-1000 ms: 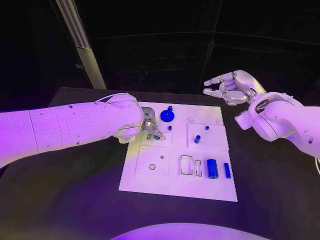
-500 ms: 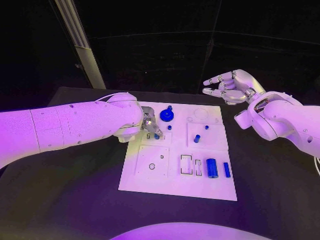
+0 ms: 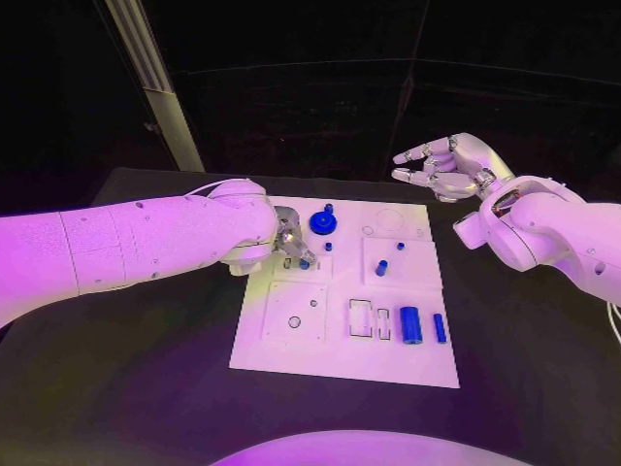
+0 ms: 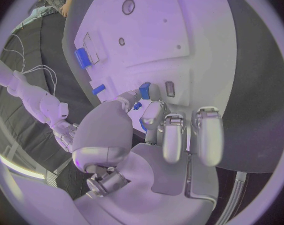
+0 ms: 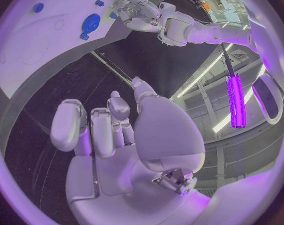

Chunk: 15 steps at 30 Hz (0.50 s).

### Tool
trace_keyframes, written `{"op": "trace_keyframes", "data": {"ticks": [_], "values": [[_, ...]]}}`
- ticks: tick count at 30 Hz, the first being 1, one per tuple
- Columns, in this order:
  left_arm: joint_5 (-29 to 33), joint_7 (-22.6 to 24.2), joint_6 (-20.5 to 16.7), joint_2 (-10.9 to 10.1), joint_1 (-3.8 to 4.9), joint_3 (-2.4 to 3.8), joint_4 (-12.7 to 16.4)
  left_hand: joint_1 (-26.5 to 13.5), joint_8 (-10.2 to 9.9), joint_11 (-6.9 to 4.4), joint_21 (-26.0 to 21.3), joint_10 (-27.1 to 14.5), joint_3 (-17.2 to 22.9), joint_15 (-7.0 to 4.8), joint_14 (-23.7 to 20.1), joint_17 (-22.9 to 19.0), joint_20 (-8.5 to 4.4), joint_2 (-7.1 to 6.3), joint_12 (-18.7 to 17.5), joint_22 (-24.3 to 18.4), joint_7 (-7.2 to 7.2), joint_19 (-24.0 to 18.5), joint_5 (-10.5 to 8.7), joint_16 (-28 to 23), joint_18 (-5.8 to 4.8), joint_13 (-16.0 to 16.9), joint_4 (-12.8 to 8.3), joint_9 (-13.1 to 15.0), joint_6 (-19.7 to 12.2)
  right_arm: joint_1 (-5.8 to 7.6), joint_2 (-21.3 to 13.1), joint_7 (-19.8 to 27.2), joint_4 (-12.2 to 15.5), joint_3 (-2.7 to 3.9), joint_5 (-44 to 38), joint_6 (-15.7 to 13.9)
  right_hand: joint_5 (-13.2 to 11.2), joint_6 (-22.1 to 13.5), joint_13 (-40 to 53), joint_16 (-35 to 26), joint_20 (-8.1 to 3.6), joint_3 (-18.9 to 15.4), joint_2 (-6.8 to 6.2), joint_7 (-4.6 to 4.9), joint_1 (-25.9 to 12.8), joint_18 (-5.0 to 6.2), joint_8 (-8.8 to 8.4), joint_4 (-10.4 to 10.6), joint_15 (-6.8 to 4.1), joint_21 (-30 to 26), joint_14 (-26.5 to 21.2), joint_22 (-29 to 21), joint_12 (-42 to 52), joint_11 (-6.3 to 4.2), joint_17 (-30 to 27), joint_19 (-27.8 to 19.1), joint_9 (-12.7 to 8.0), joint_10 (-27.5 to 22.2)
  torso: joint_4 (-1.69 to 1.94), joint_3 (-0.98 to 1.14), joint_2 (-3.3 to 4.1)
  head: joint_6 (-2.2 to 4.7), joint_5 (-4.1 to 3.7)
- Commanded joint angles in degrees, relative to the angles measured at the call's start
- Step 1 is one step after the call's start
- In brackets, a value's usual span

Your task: Assemble the parts on the task board

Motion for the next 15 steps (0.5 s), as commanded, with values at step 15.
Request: {"op": "trace_keyframes", "data": {"ticks": [15], "values": [[-0.15,0.66,-1.64,-1.72,0.14,0.15,1.24,0.34,-0.67,0.07,0.25,0.48,-13.23,-0.33,5.85,15.09,-0.26,1.39,0.2,7.62,-0.05,3.41,-18.35,0.18,-0.99,0.65,7.5,-0.21,1.16,0.1,0.14,0.88,-0.42,0.03,0.58,0.58,0.13,-0.03,-0.31,-0.4,0.03,-0.37,0.63,-0.24,-0.27,0.54,0.22,0.26,0.09,-0.49,2.57,-0.53,-0.58,0.03,-0.03,-0.6,0.03,-0.54,0.12,-0.09,-0.08,0.08,-0.09]]}}
